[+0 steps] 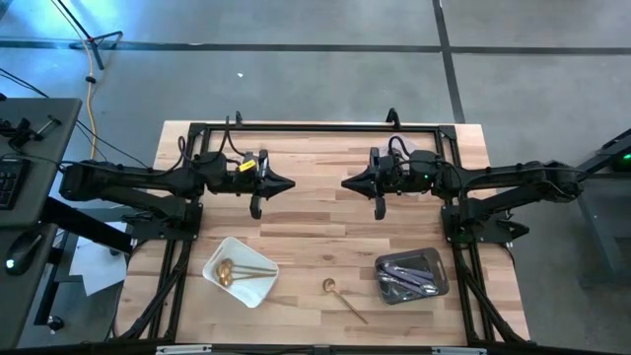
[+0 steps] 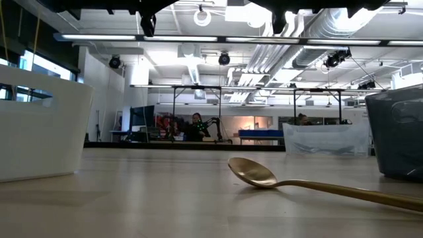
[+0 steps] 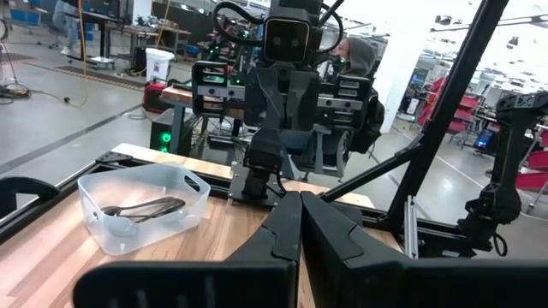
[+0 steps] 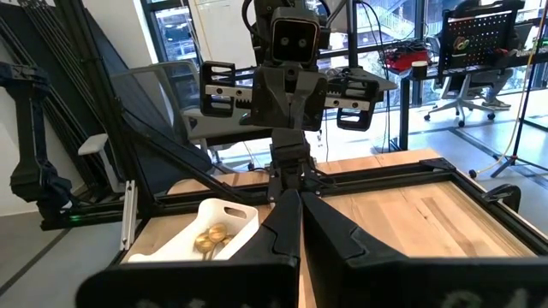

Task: Sort silverware by color (type)
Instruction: Put the gold spoon into the white bin

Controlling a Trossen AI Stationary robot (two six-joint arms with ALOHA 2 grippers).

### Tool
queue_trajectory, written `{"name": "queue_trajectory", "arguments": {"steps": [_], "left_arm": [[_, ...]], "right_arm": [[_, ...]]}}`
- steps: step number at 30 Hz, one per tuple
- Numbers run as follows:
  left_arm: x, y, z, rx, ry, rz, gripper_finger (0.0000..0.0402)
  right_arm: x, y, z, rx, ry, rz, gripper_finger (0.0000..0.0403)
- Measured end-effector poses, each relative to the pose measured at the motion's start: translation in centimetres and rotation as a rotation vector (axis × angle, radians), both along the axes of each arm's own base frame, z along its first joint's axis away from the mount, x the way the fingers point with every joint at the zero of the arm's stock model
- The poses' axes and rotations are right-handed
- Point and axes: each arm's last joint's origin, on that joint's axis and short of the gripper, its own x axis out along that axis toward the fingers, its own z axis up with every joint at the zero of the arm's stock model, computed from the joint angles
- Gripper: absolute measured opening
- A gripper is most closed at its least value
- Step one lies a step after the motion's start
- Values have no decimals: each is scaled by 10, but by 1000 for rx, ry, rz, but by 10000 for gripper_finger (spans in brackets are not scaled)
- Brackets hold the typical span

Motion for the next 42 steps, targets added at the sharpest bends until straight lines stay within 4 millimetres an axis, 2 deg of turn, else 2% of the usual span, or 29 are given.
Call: {"name": "queue_trajectory", "arguments": {"steps": [13,22,32,37,42], "left_arm": [[0,0,0,0,2,0,0],[0,0,0,0,2,1,0],[0,0,0,-24,2,15,0],[0,1,0,-53,2,22,0],[0,1,0,-41,1,44,0]], "right_arm": [[0,0,0,8,-1,0,0],[-1,0,12,167,-117,9,0],[-1,2,13,204,-126,40,0],[0,21,21,272,-132,152,0],[9,58,43,165,-5,253,0]]}}
